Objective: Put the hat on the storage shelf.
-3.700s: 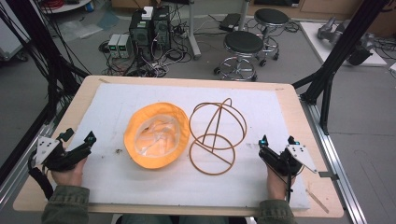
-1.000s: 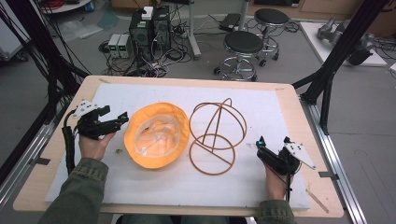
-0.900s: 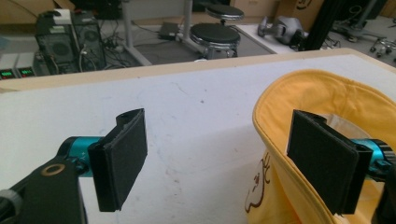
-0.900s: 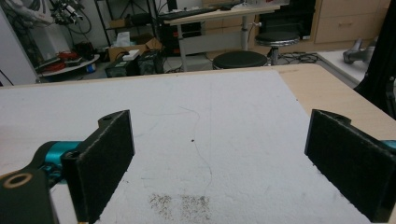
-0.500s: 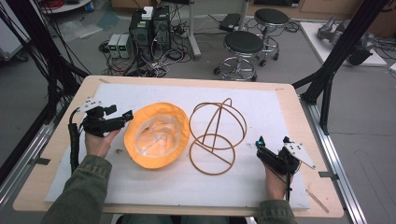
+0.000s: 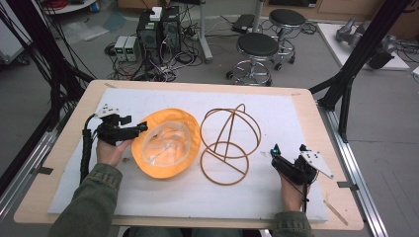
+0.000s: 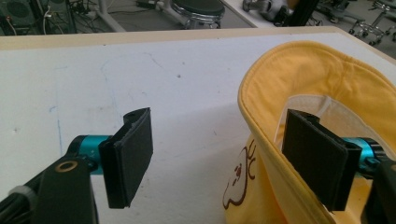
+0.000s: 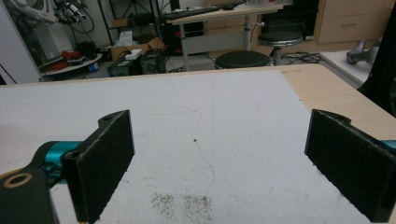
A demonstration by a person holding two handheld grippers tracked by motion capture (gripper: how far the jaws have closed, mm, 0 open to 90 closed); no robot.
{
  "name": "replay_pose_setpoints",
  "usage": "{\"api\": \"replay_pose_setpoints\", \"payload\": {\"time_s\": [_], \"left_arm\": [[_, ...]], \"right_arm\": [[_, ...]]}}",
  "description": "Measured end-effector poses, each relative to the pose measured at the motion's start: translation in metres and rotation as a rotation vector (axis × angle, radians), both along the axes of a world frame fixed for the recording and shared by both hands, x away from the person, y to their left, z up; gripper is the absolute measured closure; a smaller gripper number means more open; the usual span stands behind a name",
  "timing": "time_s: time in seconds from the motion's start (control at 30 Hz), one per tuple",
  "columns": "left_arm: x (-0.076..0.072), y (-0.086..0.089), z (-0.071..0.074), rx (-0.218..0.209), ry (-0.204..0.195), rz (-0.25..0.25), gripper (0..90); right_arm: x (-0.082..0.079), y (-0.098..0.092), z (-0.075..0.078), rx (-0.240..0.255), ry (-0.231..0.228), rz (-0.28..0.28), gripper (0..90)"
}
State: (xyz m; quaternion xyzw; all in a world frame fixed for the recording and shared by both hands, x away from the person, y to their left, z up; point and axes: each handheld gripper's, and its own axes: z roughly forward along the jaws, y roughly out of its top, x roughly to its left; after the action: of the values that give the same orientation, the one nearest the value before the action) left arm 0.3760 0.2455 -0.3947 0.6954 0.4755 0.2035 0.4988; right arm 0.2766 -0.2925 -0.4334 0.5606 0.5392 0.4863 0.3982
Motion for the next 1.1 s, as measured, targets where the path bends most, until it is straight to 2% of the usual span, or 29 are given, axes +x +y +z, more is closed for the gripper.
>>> {"api": "replay_pose_setpoints", "payload": {"time_s": [0.13, 0.27, 0.37, 0.47, 0.7, 0.87, 0.97, 1.1], "left_arm": [[0.000, -0.002, 0.000, -0.008, 0.005, -0.021, 31.5], [-0.001, -0.001, -0.001, -0.011, 0.017, -0.047, 43.7], [-0.001, -0.001, -0.001, -0.036, 0.047, -0.085, 66.2], [-0.001, -0.002, -0.001, -0.017, 0.070, -0.064, 85.7], [-0.005, -0.004, 0.002, 0.015, 0.014, -0.066, 86.5], [-0.007, -0.006, 0.004, 0.004, -0.017, -0.066, 86.5], [-0.009, -0.006, 0.007, 0.012, -0.054, -0.074, 86.6], [-0.011, -0.010, 0.014, 0.044, -0.101, -0.075, 86.7]], "right_arm": [[0.000, 0.000, 0.000, -0.005, -0.003, 0.001, 7.1], [0.000, 0.000, 0.000, -0.006, 0.002, 0.004, 7.1], [0.001, 0.000, 0.000, -0.009, 0.000, 0.006, 7.1], [0.000, 0.001, 0.000, -0.006, -0.001, 0.004, 7.1], [0.001, 0.001, -0.001, -0.009, -0.001, 0.006, 7.1], [0.000, 0.001, 0.000, -0.013, -0.001, 0.007, 7.2], [0.000, 0.001, 0.000, -0.013, 0.000, 0.009, 7.1], [0.000, 0.001, 0.000, -0.012, 0.000, 0.007, 7.1]]}}
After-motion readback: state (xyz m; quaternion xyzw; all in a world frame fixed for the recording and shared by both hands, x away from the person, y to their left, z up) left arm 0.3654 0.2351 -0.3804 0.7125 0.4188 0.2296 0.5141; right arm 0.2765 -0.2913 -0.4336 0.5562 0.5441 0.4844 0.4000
